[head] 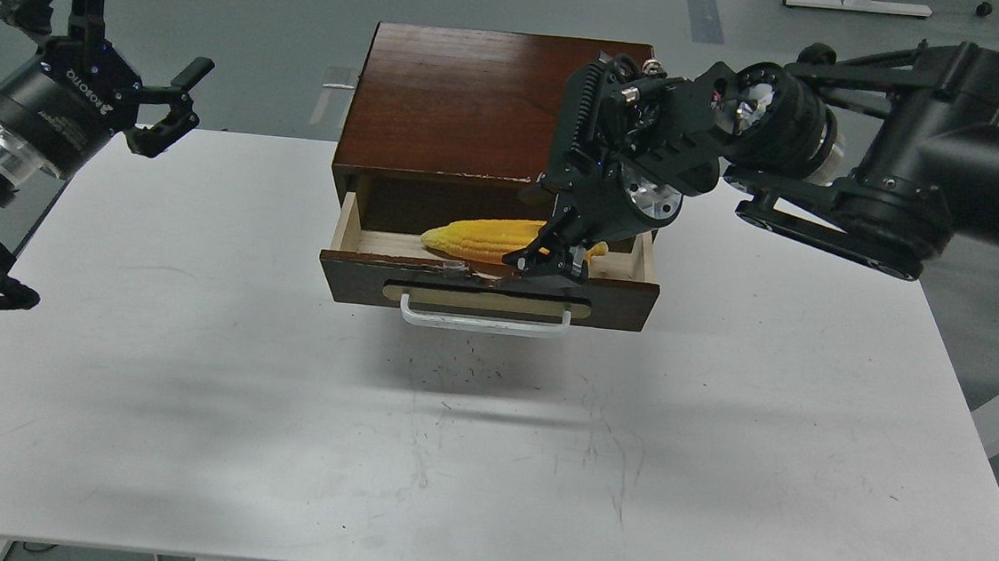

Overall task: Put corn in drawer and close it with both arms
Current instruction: 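Lower the corn into the drawer and open the right gripper, then withdraw the right gripper up and away from the drawer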

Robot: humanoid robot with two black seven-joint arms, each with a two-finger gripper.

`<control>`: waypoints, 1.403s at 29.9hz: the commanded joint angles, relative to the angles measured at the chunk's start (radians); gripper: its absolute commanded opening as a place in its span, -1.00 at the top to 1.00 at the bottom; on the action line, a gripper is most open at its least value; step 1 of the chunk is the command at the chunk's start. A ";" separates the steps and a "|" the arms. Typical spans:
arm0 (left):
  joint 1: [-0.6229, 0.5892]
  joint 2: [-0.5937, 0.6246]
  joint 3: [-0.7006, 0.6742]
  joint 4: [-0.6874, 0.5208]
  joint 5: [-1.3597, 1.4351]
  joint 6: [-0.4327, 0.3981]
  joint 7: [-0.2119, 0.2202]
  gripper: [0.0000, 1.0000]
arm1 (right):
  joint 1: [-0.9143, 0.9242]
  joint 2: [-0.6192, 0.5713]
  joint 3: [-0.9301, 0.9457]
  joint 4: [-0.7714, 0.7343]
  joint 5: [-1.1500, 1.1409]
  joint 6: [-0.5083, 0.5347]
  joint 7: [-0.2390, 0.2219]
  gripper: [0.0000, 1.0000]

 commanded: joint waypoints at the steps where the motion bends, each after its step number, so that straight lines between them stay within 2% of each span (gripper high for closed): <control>1: 0.000 0.001 -0.001 0.000 -0.002 0.000 0.000 -1.00 | 0.012 -0.007 0.008 0.000 0.011 0.000 0.000 -0.54; 4: -0.002 0.001 -0.002 0.000 0.000 0.000 0.000 -1.00 | 0.023 -0.030 0.048 0.000 0.037 0.000 0.000 -0.64; 5: -0.002 0.002 -0.002 0.000 -0.002 0.000 0.000 -1.00 | 0.023 -0.053 0.086 -0.001 0.087 0.003 0.000 -0.78; 7: -0.002 0.004 -0.002 0.000 0.000 0.000 0.000 -1.00 | 0.021 -0.100 0.130 -0.008 0.219 0.008 0.000 -0.92; 11: -0.002 0.009 -0.001 0.000 0.000 0.000 0.000 -1.00 | 0.012 -0.193 0.147 -0.009 0.485 0.006 0.000 -0.95; 14: -0.008 0.007 -0.002 0.000 0.015 0.000 -0.002 -1.00 | -0.037 -0.312 0.158 -0.009 0.739 -0.005 0.000 -0.95; 17: -0.026 0.002 -0.001 0.003 0.044 0.000 -0.003 -1.00 | -0.121 -0.389 0.181 -0.014 0.962 -0.014 0.000 -0.95; 21: -0.055 -0.001 -0.001 0.006 0.052 0.000 -0.017 -1.00 | -0.331 -0.469 0.267 -0.024 1.319 -0.052 0.000 -0.95; 26: -0.074 -0.001 0.000 0.005 0.150 0.000 -0.043 -1.00 | -0.537 -0.503 0.405 -0.029 1.574 -0.057 0.000 -0.94; 29: -0.075 0.001 -0.002 -0.003 0.267 0.000 -0.084 -1.00 | -0.635 -0.501 0.466 -0.067 1.701 -0.057 0.000 -0.95; 33: -0.107 0.001 -0.005 -0.069 0.506 0.000 -0.167 -1.00 | -0.744 -0.487 0.493 -0.144 1.870 -0.055 0.000 -0.95; 37: -0.149 -0.001 -0.011 -0.141 0.644 0.000 -0.167 -1.00 | -0.802 -0.486 0.494 -0.178 1.901 -0.055 0.000 -0.97; 42: -0.218 -0.024 -0.010 -0.307 0.851 0.000 -0.167 -0.98 | -0.865 -0.461 0.500 -0.236 1.922 -0.055 0.000 -0.98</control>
